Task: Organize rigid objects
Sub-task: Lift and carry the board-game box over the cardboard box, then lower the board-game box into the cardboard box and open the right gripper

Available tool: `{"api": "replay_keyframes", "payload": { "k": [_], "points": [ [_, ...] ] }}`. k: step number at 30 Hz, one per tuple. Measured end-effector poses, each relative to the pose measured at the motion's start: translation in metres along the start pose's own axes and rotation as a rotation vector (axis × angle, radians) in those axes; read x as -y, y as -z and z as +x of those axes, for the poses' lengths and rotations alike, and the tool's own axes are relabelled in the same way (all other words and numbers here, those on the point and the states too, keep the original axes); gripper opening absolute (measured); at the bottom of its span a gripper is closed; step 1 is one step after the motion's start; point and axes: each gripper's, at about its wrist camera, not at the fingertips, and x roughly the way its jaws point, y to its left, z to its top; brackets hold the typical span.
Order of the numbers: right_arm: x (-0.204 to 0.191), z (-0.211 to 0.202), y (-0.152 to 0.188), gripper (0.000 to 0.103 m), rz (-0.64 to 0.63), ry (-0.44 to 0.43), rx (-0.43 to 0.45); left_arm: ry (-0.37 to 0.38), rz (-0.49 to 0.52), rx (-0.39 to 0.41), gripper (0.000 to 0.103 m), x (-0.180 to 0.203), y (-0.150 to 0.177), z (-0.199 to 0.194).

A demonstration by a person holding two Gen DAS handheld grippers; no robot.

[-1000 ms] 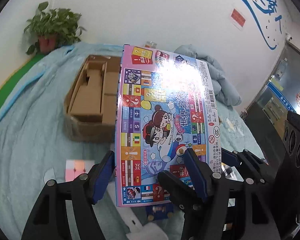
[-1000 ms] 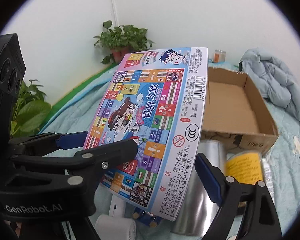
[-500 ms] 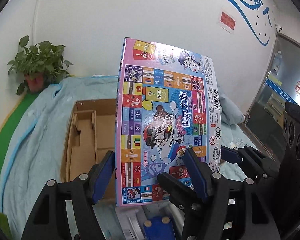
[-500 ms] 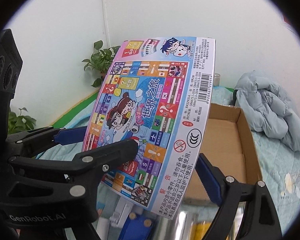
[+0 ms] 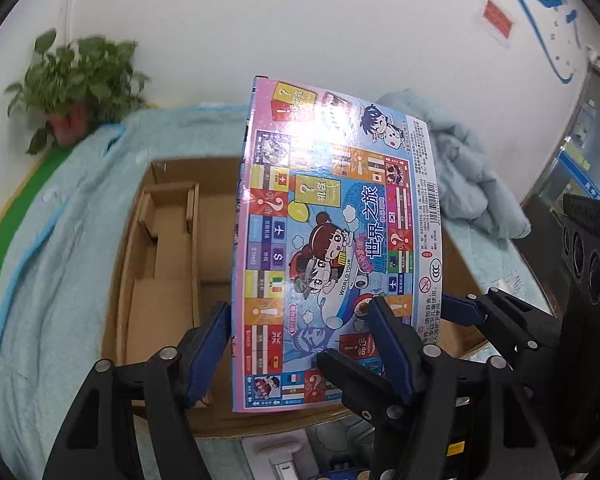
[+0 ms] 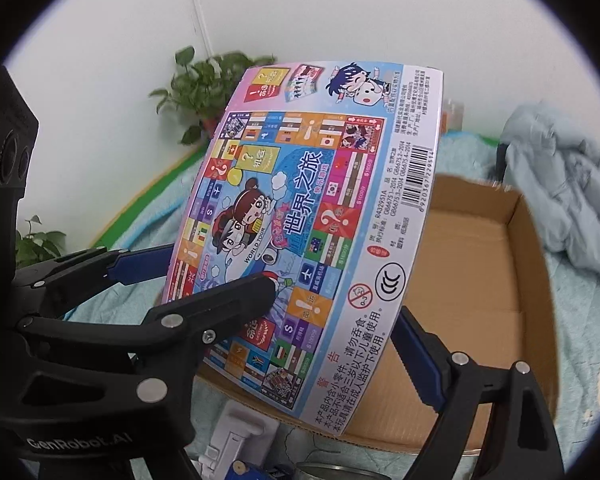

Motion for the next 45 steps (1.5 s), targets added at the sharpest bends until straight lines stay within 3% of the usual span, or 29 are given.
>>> {"api": "replay_keyframes", "payload": {
  "k": [3,6,12,15,22,26,27,31,34,35,36,38,42,45],
  "points": [
    [0.004,0.027,0.013,0.088,0.003,-0.029,-0.087,-0.013,-0.053,-0.061,0.065,-0.013,0.008,0.027],
    [0.007,0.054,0.026,0.088,-0.014,-0.067,-0.182,-0.013,-0.084,-0.115,0.057,-0.025,0.023,0.048],
    [0.006,0.092,0.041,0.088,-0.048,-0.082,-0.334,-0.048,-0.085,-0.180,0.050,-0.035,0.032,0.071],
    [0.003,0.103,0.047,0.088,-0.057,-0.116,-0.401,-0.026,-0.087,-0.180,0.049,-0.049,0.040,0.075],
    [0.028,0.102,0.036,0.088,-0.025,-0.138,-0.427,-0.013,-0.068,-0.074,0.049,-0.064,0.065,0.034],
    [0.049,0.121,0.029,0.052,0.083,-0.157,-0.481,0.004,-0.035,-0.072,0.049,-0.051,0.082,0.021],
    [0.050,0.124,0.027,0.044,0.106,-0.190,-0.481,0.012,-0.032,-0.082,0.049,-0.049,0.087,0.021],
    [0.032,0.125,0.026,0.044,0.060,-0.188,-0.464,-0.003,-0.006,-0.066,0.049,-0.040,0.095,0.024],
    [0.036,0.110,0.029,0.046,0.082,-0.193,-0.422,0.004,-0.014,-0.069,0.049,-0.039,0.097,0.023],
    [0.045,0.102,0.029,0.053,0.085,-0.184,-0.394,-0.003,-0.013,-0.070,0.049,-0.040,0.097,0.023],
    [0.046,0.092,0.028,0.065,0.075,-0.154,-0.352,-0.010,-0.011,-0.071,0.049,-0.041,0.096,0.023],
    [0.056,0.060,0.029,0.072,0.058,-0.066,-0.241,-0.016,-0.009,-0.071,0.049,-0.043,0.097,0.024],
    [0.091,0.000,0.045,0.072,0.138,0.191,-0.087,-0.052,0.014,-0.053,0.049,-0.039,0.097,0.022],
    [0.078,-0.024,0.064,0.068,0.100,0.279,-0.035,-0.079,0.026,0.046,0.058,-0.032,0.096,0.000]
  ]
}}
